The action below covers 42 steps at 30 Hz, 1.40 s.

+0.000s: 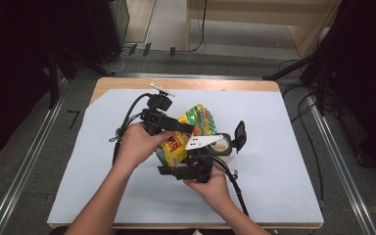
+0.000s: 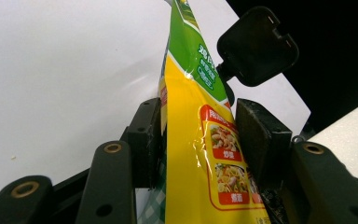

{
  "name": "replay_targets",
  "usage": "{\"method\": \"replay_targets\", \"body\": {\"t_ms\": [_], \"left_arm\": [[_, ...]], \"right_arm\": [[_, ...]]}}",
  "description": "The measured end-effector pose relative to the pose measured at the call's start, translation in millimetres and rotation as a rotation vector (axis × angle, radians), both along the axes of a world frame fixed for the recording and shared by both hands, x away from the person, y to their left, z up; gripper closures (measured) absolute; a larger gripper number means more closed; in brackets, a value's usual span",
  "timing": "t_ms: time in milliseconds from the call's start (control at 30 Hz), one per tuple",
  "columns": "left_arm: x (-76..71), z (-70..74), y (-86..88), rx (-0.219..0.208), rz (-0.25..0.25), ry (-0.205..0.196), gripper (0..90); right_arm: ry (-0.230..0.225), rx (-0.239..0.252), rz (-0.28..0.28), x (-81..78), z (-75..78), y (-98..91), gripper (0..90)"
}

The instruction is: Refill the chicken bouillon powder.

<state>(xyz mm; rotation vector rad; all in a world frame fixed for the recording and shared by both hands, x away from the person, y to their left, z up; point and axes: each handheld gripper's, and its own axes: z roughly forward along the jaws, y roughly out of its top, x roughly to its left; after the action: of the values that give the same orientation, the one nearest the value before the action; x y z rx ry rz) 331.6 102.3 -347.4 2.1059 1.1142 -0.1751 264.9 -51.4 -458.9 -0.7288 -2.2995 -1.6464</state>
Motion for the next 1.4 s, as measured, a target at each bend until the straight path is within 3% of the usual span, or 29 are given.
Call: {"method": "replay_targets", "body": {"t_ms": [700,1033,1400], "left_arm": [[0.0,-1.3,-2.1,0.006,-0.002,0.001,54.2],[0.6,-1.2,-3.4,-0.014,0.002,-0.021,54.1],[3.2,-4.6,-11.8,0.000,-0.005,-0.035,54.1]], "right_arm": [[-0.002,-0.006,-0.005,-1.0,-1.8,-0.5,59.4],[-0.018,-0.018,-0.010,1.3,0.1,-3.0,59.4],[-0.011,-0.021,-0.026,4.2,-3.5,-8.9,59.5]]}}
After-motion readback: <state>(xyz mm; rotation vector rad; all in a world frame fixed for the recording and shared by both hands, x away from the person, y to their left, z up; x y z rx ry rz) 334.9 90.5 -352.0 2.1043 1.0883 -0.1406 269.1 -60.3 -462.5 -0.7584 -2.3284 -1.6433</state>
